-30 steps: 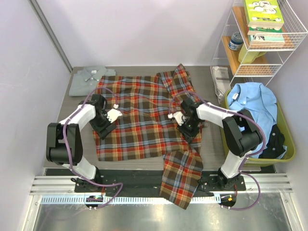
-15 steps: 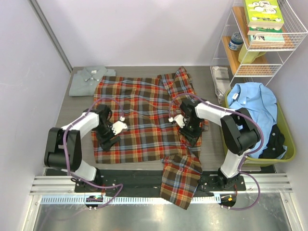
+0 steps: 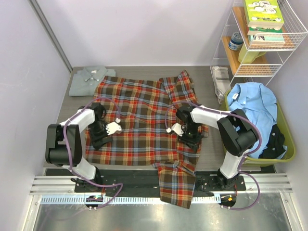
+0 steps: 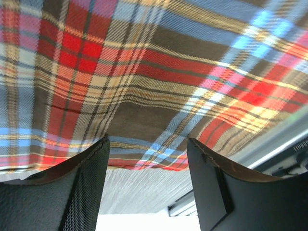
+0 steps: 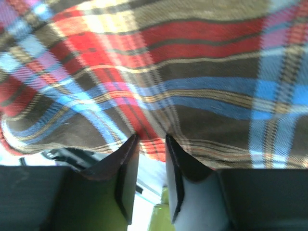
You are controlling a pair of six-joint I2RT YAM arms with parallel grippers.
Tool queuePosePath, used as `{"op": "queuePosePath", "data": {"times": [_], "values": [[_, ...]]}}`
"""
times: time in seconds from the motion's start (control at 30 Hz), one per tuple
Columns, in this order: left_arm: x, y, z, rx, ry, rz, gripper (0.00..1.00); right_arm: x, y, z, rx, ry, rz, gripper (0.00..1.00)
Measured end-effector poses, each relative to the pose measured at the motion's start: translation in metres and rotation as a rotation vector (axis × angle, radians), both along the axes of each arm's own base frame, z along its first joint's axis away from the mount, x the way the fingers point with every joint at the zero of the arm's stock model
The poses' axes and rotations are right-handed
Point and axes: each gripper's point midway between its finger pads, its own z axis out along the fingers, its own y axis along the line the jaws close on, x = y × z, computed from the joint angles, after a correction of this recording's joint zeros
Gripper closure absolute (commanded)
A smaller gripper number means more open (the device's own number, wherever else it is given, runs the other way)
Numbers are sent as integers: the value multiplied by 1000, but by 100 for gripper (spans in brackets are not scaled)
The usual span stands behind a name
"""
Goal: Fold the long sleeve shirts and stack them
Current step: Flatten the shirt out, then fold the shirt
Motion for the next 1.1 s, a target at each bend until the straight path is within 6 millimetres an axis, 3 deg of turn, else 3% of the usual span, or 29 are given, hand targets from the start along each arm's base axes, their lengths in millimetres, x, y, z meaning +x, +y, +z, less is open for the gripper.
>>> {"op": "queuePosePath", "data": {"times": [0.1, 0.2, 0.27, 0.3, 0.33, 0.47, 0.57, 0.63, 0.73, 0.93, 1.1], "values": [[-1, -6, 10, -44, -13, -38, 32, -8, 4, 4, 33, 43, 5, 57], [4, -16, 31, -99, -63, -49, 28, 3, 12, 20, 86, 28, -22, 49], [16, -27, 49, -157, -129, -45, 24, 31, 20, 41, 147, -58, -52, 44], [21, -31, 56, -178, -155, -43, 13, 49, 22, 53, 176, -121, -74, 42], [28, -35, 64, -202, -190, -37, 8, 70, 24, 66, 204, -187, -101, 36], [50, -59, 96, -329, -327, 38, 4, 153, 13, 112, 288, -402, -284, 34], [62, -71, 111, -402, -405, 109, 3, 194, -8, 120, 316, -457, -461, 35], [72, -79, 124, -456, -467, 166, 3, 211, -21, 116, 325, -460, -570, 36], [89, -87, 140, -523, -546, 235, 2, 220, -35, 97, 312, -418, -705, 37], [112, -93, 158, -588, -636, 331, 2, 221, -28, 68, 294, -344, -812, 39], [119, -94, 164, -607, -666, 355, 2, 225, -26, 50, 278, -319, -844, 41]]}}
